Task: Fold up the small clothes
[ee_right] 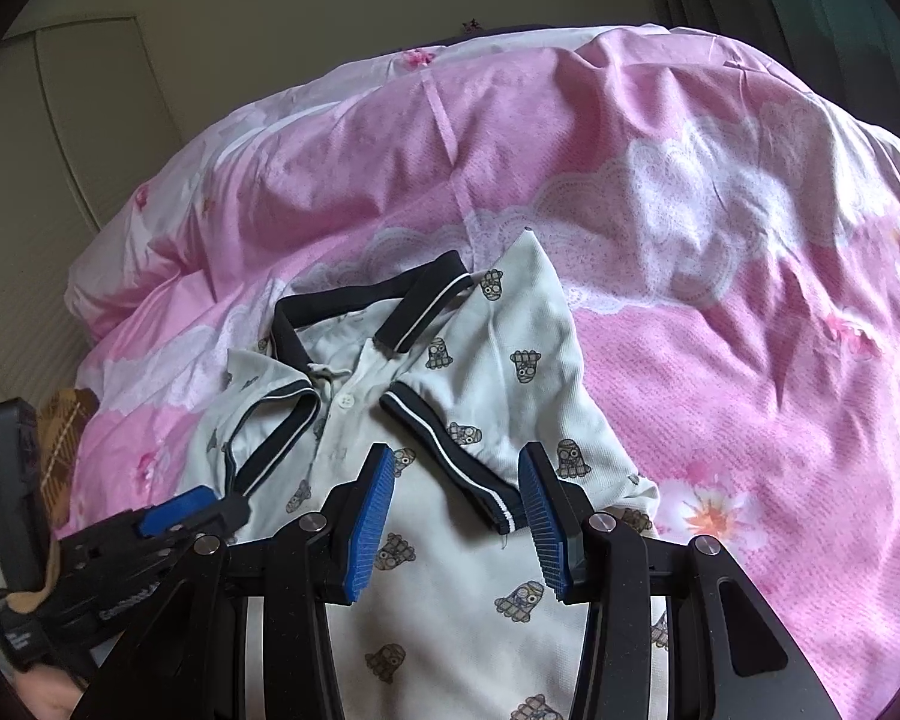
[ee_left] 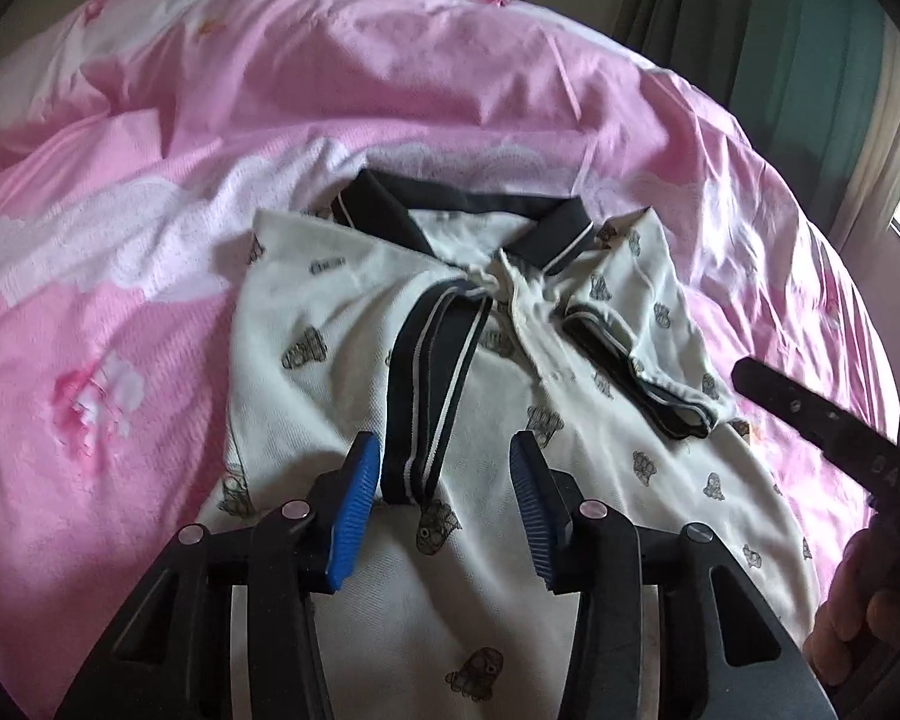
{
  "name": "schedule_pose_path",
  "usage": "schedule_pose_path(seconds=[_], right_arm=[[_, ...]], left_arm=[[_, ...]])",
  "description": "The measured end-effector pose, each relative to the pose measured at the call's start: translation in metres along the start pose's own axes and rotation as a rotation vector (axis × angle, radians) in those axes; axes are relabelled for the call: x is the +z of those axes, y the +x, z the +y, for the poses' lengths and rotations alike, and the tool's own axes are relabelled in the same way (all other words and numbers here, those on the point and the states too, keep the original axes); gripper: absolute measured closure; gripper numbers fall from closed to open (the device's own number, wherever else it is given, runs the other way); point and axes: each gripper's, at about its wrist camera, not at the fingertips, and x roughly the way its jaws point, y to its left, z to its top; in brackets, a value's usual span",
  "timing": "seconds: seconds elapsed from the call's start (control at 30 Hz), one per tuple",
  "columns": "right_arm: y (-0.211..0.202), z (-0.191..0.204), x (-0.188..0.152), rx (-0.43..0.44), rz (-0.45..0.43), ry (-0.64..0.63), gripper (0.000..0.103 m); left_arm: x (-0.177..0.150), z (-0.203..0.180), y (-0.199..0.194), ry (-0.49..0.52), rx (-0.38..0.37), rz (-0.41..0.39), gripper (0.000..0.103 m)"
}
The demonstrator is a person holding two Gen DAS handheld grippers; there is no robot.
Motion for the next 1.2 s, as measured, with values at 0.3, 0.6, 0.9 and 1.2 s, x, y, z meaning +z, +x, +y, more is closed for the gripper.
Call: schedule_pose_path(seconds=[0.3, 0.6, 0.9, 1.2], right_arm=[[0.008, -0.022, 0.005, -0.084, -0.002, -0.005, 0.059], [0.043, -0.045, -0.007, -0.192, 0.144, -0.052, 0.059], [0.028, -0.039, 0.013, -0.157, 0.061, -0.082, 0.059], [0.052, -0.031, 0.051, -0.158, 0.002, -0.149, 0.059]], left_arm=[[0.04, 0.007, 0.016, -0.002, -0.011, -0.021, 0.051], [0.019, 0.0, 0.05, -0.021, 0.024, 0.072, 0.048], [0.05, 0.019, 0.016, -0.027, -0.013, -0.031, 0.041], [0.084, 0.088, 0.063, -0.07, 0.092, 0.038, 0.042]])
